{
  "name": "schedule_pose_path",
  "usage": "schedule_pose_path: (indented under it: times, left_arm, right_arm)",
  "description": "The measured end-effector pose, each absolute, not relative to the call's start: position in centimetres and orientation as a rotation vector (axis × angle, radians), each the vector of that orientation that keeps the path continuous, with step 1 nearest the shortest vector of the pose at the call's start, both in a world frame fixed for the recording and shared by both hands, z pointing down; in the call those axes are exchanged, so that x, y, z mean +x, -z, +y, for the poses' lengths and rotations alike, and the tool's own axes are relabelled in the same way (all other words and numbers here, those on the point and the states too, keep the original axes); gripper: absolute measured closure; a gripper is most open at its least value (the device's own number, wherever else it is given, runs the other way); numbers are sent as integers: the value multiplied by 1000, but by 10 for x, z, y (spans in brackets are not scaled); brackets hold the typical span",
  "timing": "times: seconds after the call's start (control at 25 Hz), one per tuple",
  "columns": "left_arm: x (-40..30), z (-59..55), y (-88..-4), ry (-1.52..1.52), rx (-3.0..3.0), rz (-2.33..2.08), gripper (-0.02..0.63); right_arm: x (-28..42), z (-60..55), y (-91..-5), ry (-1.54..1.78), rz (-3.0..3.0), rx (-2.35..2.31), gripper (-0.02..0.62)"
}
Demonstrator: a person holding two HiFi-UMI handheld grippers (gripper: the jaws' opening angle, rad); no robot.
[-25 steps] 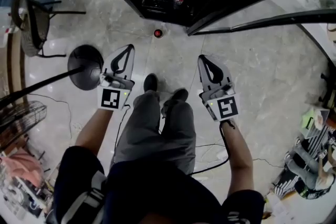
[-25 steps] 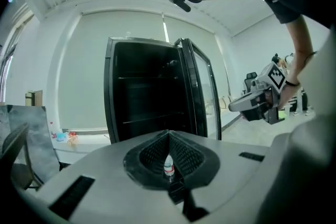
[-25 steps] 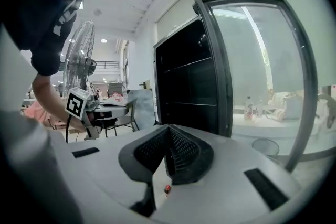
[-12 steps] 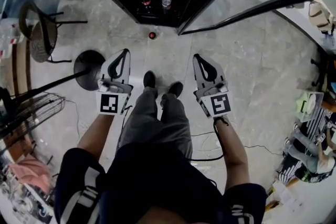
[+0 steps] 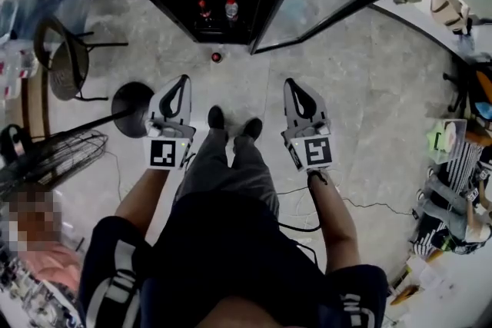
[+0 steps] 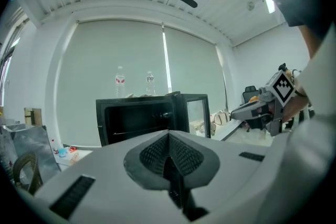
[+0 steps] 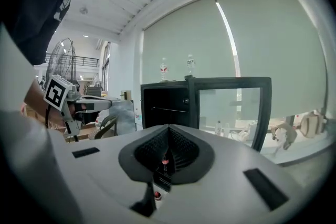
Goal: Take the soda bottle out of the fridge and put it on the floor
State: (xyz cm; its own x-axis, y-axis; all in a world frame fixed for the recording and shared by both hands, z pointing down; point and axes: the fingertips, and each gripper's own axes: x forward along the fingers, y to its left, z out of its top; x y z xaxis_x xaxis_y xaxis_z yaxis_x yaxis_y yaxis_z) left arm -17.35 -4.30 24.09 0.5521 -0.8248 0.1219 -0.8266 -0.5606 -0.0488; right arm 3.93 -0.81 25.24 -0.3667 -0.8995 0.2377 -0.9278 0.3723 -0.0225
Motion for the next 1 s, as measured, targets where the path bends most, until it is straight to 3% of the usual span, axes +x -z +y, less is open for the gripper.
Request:
schedule_pose_path:
  times: [1.0]
  left_arm:
    - [-160,4,-141,-140,2790,-1514,583]
  right_arm:
    - [77,68,-149,-74,-2232,1928,578]
